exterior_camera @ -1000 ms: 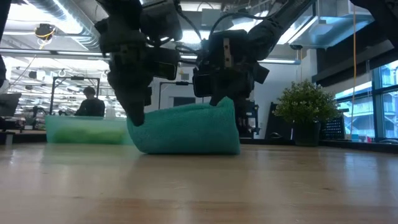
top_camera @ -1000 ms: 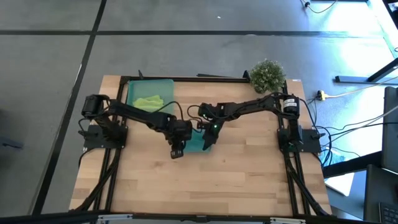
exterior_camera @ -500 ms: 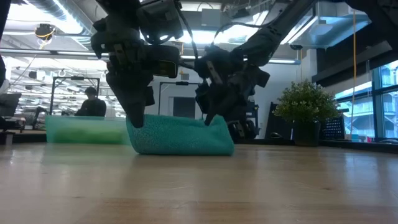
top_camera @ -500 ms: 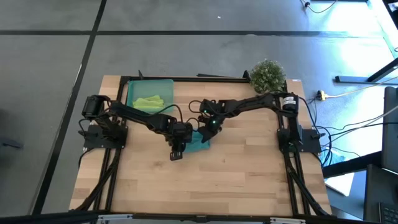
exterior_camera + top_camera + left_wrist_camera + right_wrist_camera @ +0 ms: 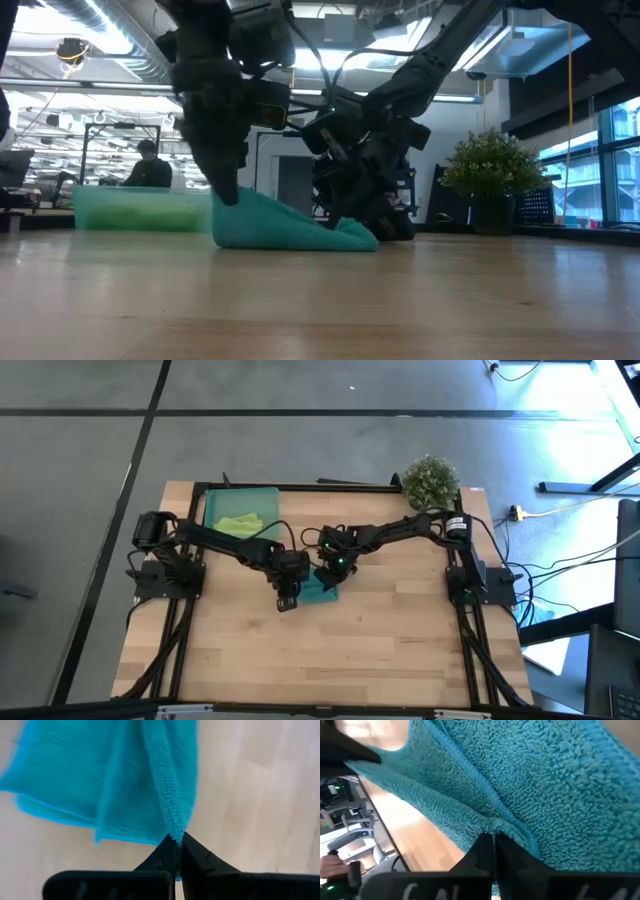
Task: Roll microfiber towels into tight, uniform cylinder then place into a basket
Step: Roll the blue microfiber cloth
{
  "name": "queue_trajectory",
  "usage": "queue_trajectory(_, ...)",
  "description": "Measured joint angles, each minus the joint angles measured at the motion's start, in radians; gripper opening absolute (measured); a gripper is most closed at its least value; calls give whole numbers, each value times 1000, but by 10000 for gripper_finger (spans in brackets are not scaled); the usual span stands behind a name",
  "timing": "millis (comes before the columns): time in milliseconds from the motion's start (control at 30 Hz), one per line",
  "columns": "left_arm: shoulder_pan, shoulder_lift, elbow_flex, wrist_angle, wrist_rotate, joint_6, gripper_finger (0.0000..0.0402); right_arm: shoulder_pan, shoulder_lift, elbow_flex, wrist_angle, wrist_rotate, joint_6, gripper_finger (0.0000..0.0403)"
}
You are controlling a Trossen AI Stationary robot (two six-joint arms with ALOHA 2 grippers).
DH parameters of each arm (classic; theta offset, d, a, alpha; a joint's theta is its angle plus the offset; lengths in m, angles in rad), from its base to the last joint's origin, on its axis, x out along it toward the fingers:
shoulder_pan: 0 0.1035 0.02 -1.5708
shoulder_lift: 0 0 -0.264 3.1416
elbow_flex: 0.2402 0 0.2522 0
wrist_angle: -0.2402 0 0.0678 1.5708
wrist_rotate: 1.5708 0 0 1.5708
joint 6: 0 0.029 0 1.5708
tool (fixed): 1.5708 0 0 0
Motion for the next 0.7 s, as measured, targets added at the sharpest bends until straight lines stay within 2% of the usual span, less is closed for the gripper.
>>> queue_trajectory(200,49,4,17,11,-61,-2,2,10,2,-1,-1,9,0,2)
queue_trajectory(533,64,135,23,34,-67,41,1,12,2,-2,4,12,-17,4)
queue_trajectory(700,68,149,23,34,-62,58,2,12,5,7,18,-30,-117,43)
